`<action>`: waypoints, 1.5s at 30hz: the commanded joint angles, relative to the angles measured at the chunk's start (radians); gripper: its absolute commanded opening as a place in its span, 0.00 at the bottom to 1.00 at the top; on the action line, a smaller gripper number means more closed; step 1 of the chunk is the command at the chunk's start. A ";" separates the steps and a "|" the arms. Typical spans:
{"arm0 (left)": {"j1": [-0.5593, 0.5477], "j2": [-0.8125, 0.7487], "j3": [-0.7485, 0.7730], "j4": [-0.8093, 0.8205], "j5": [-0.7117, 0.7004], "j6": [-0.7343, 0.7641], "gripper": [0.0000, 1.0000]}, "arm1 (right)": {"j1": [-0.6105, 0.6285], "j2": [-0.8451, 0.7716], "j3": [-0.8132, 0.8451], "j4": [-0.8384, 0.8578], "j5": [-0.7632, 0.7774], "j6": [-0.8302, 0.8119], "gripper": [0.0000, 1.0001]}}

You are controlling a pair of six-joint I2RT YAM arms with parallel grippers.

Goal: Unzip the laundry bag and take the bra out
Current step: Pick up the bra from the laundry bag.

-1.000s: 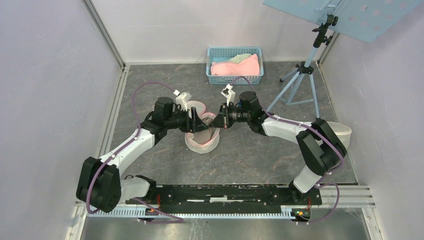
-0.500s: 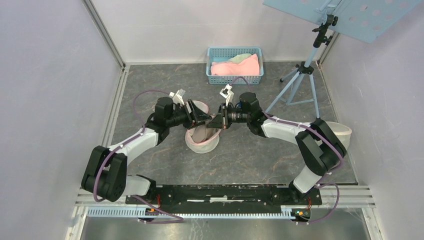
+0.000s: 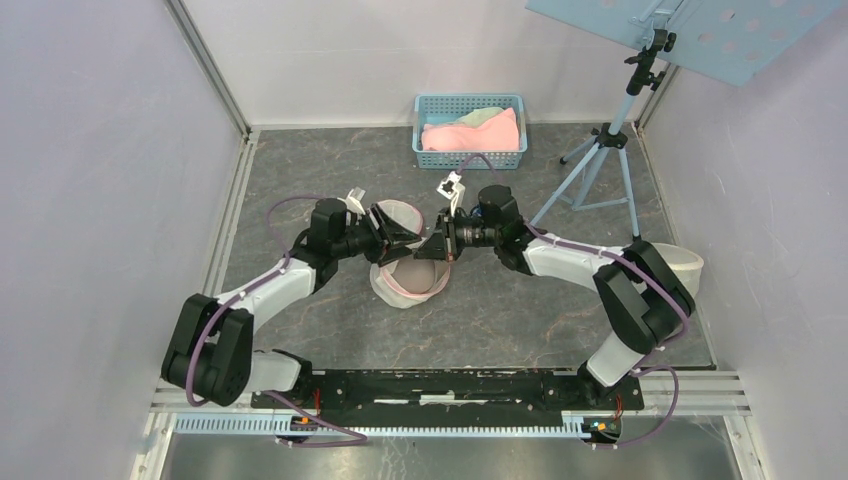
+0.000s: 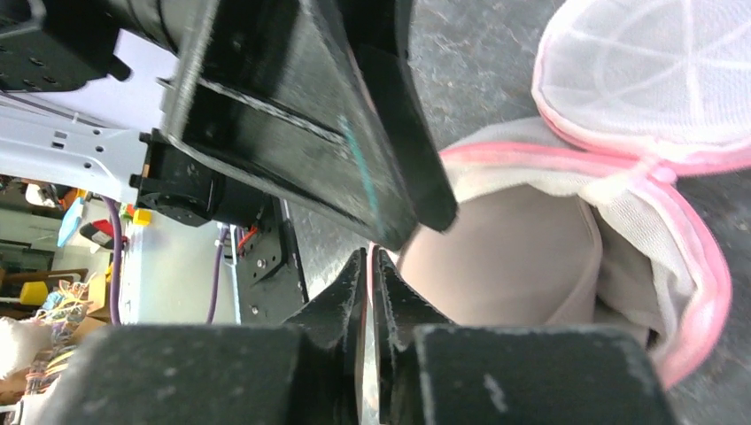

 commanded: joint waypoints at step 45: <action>-0.236 0.232 0.269 -0.359 -0.329 0.207 0.55 | -0.093 0.101 -0.130 -0.039 0.068 -0.121 0.37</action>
